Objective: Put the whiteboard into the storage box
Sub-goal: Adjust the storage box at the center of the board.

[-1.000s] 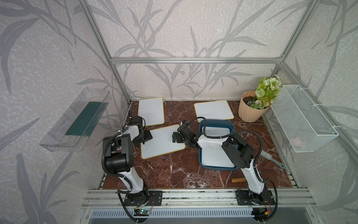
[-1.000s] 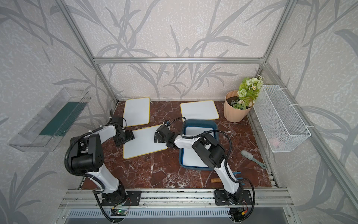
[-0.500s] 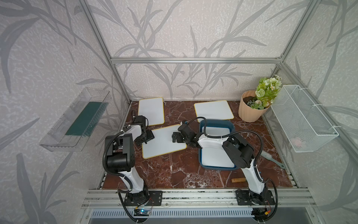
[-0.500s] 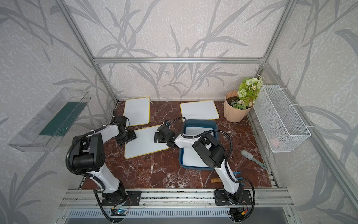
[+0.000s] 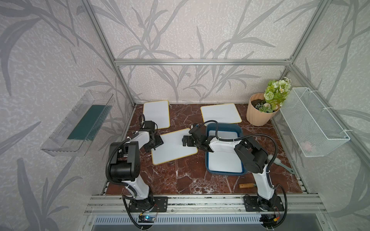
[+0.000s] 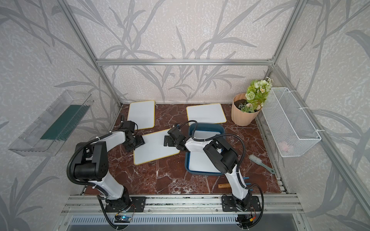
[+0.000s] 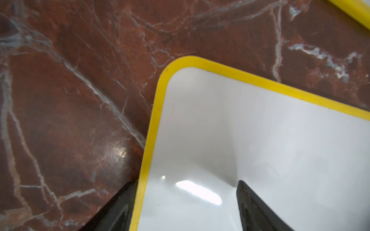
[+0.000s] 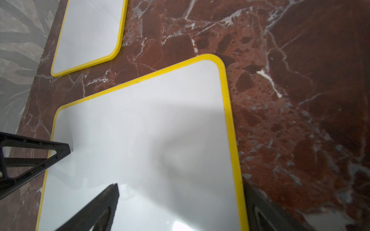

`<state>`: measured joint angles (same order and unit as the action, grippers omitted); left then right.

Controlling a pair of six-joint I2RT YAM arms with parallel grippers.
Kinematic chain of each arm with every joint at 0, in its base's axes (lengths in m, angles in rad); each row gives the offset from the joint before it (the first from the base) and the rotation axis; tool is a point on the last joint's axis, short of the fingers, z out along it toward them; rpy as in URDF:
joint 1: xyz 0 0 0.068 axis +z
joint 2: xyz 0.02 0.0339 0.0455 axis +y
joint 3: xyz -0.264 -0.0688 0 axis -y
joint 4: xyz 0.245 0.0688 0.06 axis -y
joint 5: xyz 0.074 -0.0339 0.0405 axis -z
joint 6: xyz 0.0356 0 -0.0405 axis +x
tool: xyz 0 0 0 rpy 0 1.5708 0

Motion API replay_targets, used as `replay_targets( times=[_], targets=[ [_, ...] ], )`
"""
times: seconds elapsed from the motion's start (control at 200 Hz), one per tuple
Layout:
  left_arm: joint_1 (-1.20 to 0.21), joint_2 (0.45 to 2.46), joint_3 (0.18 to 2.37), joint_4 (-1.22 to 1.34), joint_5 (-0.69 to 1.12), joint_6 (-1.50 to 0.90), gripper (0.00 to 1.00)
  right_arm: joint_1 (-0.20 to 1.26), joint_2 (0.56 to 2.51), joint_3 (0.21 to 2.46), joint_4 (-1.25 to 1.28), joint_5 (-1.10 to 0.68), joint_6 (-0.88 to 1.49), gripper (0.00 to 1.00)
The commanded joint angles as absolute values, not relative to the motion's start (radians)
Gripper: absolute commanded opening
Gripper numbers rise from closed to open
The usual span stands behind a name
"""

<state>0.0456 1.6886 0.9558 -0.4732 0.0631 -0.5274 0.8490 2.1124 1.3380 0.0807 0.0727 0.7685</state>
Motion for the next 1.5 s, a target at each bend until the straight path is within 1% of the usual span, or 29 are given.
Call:
replay_targets(
  times=[0.0, 0.245, 0.565, 0.88, 1.025, 1.175, 1.345, 1.495],
  targets=[
    [0.004, 1.686, 0.919, -0.456, 0.152, -0.588, 0.78, 0.842, 2.114, 1.279, -0.062, 0.039, 0.773, 0.99],
    [-0.074, 1.698, 0.911, -0.422, 0.127, -0.616, 0.77, 0.832, 2.047, 1.188, -0.052, 0.070, 0.781, 0.99],
    [-0.116, 1.711, 0.887, -0.388, 0.115, -0.627, 0.77, 0.805, 1.996, 1.116, -0.042, 0.093, 0.752, 0.99],
    [-0.139, 1.724, 0.877, -0.419, 0.065, -0.629, 0.75, 0.804, 2.060, 1.178, -0.087, 0.119, 0.736, 0.99],
    [-0.149, 1.723, 0.865, -0.416, 0.070, -0.637, 0.74, 0.830, 2.093, 1.213, -0.106, 0.115, 0.732, 0.99],
    [-0.154, 1.700, 0.823, -0.347, 0.119, -0.653, 0.73, 0.859, 2.112, 1.239, -0.119, 0.073, 0.741, 0.99],
    [-0.155, 1.680, 0.755, -0.230, 0.221, -0.700, 0.72, 0.861, 2.102, 1.255, -0.128, -0.025, 0.771, 0.99],
    [-0.153, 1.685, 0.723, -0.176, 0.259, -0.718, 0.72, 0.858, 2.077, 1.274, -0.158, -0.119, 0.830, 0.99]
  ],
)
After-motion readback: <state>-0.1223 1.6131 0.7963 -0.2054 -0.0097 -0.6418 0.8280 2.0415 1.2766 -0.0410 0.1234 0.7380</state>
